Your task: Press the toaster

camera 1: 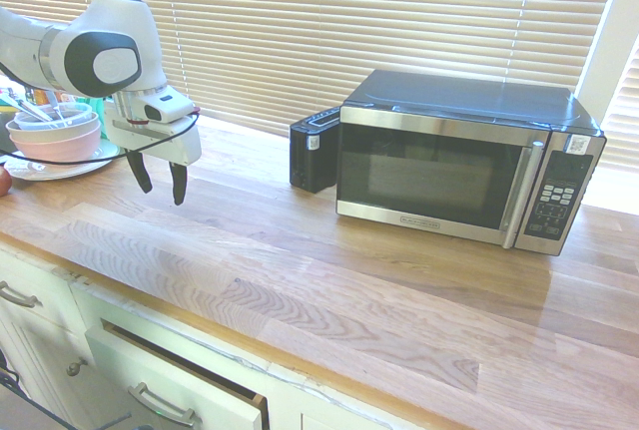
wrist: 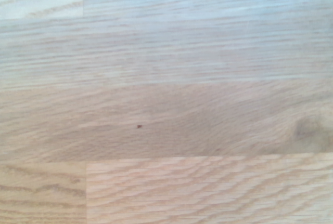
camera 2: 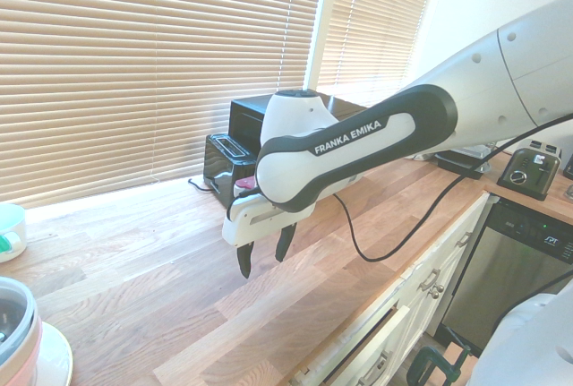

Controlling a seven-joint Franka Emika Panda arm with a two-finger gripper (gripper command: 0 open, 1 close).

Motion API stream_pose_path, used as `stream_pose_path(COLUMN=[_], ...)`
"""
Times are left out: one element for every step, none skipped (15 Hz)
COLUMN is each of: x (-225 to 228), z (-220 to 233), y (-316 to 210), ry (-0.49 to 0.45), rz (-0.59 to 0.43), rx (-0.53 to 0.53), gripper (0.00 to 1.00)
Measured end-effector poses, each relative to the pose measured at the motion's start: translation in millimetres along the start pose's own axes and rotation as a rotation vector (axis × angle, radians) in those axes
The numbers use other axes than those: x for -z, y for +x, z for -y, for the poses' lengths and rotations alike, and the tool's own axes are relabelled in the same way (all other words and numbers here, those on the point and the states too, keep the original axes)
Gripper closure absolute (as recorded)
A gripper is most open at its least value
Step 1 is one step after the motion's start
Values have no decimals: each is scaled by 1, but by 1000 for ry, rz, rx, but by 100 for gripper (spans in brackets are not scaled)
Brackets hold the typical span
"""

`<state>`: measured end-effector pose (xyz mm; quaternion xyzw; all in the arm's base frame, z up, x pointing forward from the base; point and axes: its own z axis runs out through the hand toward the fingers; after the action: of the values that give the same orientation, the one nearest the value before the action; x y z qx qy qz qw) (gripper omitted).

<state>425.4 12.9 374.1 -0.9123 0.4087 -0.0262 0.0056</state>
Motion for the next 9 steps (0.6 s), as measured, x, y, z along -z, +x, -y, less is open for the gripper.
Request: stream_pose_path(x=[-1, -1, -2, -2, -2, -3, -3, -3, -2], z=[0, 0, 0, 0, 1, 2, 3, 3, 3], y=[0, 0, 0, -1, -2, -3, -4, -4, -3], ry=[-1, -2, -3, -3, -5, -6, -6, -6, -5], rz=[1, 2, 2, 1, 1, 2, 1, 1, 0], rx=[2, 6, 9, 12, 15, 17, 19, 19, 18], gripper=[0, 0, 0, 0, 0, 0, 0, 0, 0])
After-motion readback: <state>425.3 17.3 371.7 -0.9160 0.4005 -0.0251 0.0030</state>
